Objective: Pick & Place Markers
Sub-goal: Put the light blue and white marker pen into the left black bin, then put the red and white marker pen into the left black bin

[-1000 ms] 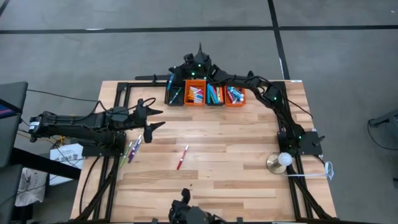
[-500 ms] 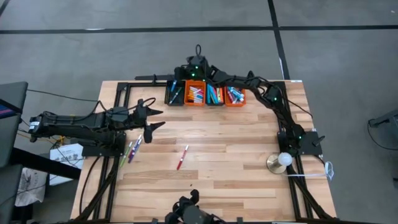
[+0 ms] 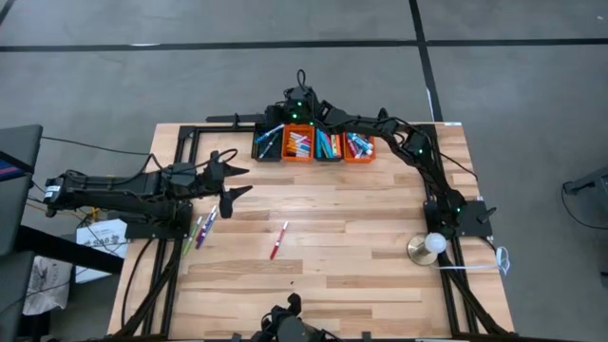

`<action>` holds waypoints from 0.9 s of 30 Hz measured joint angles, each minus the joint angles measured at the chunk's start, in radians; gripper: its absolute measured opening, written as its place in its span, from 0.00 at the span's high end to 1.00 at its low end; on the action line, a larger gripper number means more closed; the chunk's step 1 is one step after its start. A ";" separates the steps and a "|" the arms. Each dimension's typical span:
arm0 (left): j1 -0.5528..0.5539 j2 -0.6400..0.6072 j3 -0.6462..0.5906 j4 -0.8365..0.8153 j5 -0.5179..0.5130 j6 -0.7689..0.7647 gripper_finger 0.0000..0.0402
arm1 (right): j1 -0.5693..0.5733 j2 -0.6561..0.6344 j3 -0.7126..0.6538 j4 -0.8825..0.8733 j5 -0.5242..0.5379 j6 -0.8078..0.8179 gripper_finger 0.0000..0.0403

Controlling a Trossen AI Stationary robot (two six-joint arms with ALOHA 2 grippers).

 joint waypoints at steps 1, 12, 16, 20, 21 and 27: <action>0.000 0.000 0.000 0.000 0.000 0.001 0.42 | 0.000 0.000 0.000 0.000 -0.008 0.000 0.87; 0.000 0.000 0.000 0.000 0.000 0.001 0.42 | 0.002 -0.027 0.000 -0.022 -0.064 -0.135 0.86; 0.000 0.000 0.000 -0.033 0.006 -0.014 0.42 | 0.021 -0.098 0.000 -0.102 -0.068 -0.268 0.87; 0.000 -0.002 0.000 -0.071 0.007 -0.029 0.42 | 0.071 -0.211 0.000 -0.254 -0.032 -0.470 0.88; 0.000 -0.002 0.000 -0.072 0.007 -0.035 0.42 | 0.086 -0.240 0.001 -0.302 -0.018 -0.525 0.89; 0.000 0.015 0.000 -0.088 0.007 -0.144 0.42 | 0.206 -0.382 0.001 -0.567 0.090 -0.769 0.89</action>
